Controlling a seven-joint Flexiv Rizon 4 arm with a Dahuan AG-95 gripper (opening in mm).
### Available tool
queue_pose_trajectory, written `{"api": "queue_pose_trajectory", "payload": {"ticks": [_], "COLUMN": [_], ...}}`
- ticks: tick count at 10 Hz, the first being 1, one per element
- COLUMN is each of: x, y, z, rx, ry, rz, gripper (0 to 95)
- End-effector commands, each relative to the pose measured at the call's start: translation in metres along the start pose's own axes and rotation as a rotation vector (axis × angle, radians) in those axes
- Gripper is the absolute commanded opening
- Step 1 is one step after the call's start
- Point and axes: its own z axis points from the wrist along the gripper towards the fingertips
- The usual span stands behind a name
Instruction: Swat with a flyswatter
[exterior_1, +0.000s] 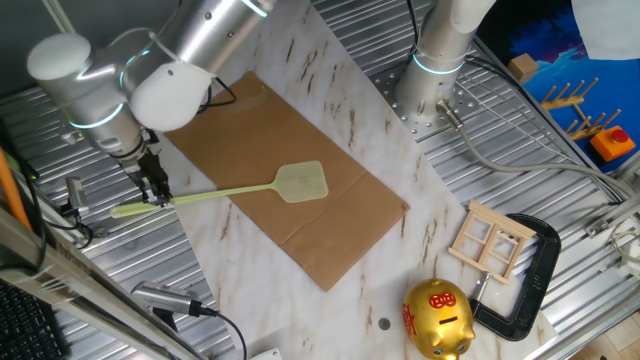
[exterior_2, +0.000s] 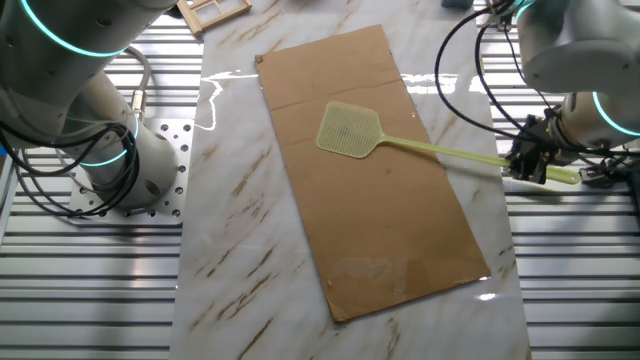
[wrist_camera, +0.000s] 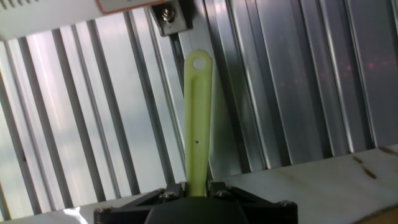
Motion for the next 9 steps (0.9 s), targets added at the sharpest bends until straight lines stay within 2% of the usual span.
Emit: {"api": "queue_pose_trajectory", "payload": {"ticks": [1, 5, 9], "x": [0.002, 0.014, 0.035], "y": [-0.002, -0.026, -0.055], "z": [-0.003, -0.022, -0.021], "rx": [0.003, 0.029, 0.093], "ry": [0.013, 0.058, 0.065], "rz": [-0.011, -0.053, -0.109], "gripper": [0.0, 0.0, 0.0]}}
